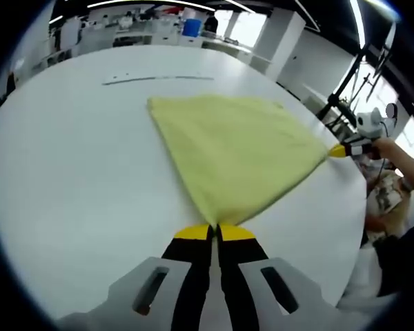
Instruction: Fold the garment on the visible template until the final outline fits inside the template.
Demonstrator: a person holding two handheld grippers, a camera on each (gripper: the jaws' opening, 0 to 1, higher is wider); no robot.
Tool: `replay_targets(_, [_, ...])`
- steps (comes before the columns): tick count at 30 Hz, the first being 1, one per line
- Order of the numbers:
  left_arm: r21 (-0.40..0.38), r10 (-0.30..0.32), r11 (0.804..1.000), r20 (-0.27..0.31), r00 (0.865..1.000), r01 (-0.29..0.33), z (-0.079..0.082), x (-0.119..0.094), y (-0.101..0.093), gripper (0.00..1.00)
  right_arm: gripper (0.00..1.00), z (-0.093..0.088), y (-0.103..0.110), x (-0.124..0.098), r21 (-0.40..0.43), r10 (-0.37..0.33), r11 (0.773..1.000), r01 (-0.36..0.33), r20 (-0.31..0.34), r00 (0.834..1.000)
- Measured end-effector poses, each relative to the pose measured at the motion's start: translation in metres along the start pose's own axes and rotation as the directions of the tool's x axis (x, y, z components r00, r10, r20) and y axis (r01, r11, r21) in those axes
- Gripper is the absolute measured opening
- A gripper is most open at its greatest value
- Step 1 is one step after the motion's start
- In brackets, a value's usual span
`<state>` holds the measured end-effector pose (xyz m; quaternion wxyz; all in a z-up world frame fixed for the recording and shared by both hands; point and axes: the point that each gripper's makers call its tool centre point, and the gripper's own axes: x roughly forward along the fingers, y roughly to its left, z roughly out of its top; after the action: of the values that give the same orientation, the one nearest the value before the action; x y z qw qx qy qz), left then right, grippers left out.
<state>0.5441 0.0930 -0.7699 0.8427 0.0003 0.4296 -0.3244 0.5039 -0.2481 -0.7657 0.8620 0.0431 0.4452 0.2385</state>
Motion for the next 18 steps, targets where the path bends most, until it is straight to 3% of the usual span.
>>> replay_targets(18, [0.005, 0.009, 1.0, 0.003, 1.0, -0.009, -0.029, -0.02, -0.009, 0.0, 0.0, -0.022, 0.017, -0.011, 0.039, 0.038, 0.998, -0.038, 0.012, 0.999])
